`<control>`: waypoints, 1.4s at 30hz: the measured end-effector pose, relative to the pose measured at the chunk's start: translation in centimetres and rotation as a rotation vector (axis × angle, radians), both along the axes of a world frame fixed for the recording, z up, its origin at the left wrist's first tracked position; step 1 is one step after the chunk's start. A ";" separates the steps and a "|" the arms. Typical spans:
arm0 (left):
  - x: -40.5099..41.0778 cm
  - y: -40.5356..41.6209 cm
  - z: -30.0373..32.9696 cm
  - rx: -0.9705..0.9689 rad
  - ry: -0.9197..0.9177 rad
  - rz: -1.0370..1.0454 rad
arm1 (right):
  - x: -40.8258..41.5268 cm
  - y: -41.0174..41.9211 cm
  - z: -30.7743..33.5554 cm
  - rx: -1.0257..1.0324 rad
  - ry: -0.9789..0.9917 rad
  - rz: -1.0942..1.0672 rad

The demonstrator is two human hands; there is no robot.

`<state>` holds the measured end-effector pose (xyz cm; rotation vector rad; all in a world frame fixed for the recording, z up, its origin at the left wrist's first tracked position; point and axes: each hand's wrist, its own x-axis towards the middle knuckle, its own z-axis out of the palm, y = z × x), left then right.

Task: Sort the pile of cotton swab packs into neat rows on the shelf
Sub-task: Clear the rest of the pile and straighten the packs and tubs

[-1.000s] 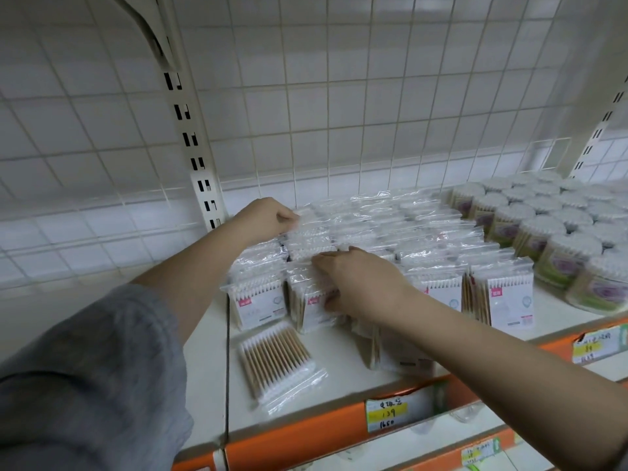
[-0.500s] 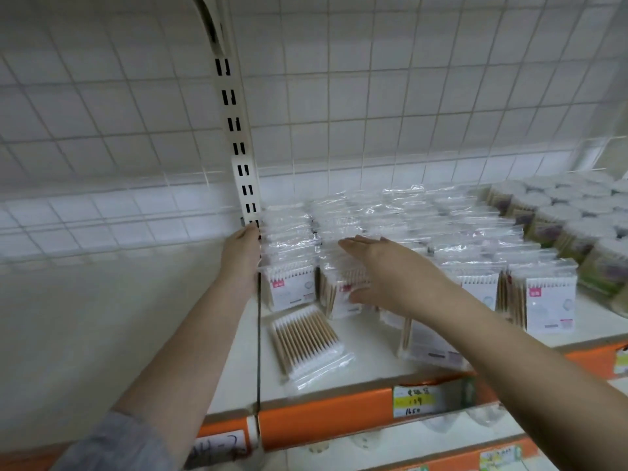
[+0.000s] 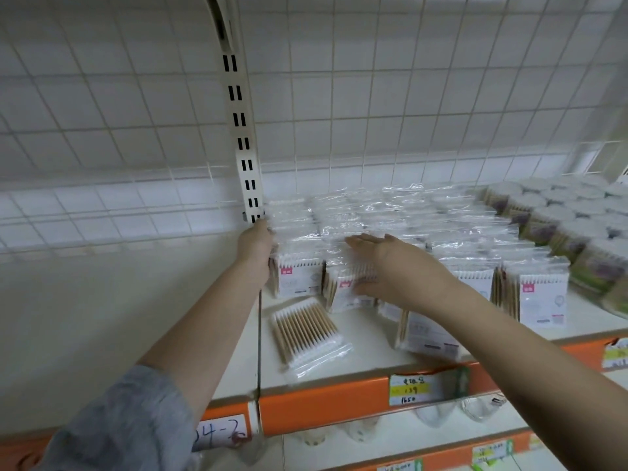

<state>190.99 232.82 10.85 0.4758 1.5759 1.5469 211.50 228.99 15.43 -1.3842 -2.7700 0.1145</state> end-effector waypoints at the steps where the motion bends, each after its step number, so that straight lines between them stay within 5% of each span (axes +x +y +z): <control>1: -0.3 -0.4 0.2 0.014 0.083 -0.009 | 0.1 -0.1 0.1 0.007 0.020 0.003; 8: -1.8 -4.7 0.1 0.125 0.833 -0.107 | -0.7 0.3 -0.9 0.077 0.087 -0.025; 15: -2.3 -6.2 0.3 0.265 1.072 -0.110 | -0.6 -1.3 -2.6 0.414 0.226 0.366; 20: -2.5 -7.2 0.3 0.338 1.290 -0.195 | -0.6 -2.5 -4.1 0.255 0.103 0.556; 27: -2.8 -8.4 -0.2 0.374 1.359 -0.212 | -1.6 -3.0 -3.7 -0.089 -0.065 0.471; 37: -4.0 -8.6 -0.4 0.347 1.308 -0.227 | -2.2 -2.4 -5.8 0.327 0.051 0.584; 42: -4.3 -8.6 0.7 0.379 1.251 -0.195 | -3.0 -2.5 -2.9 0.265 0.299 0.501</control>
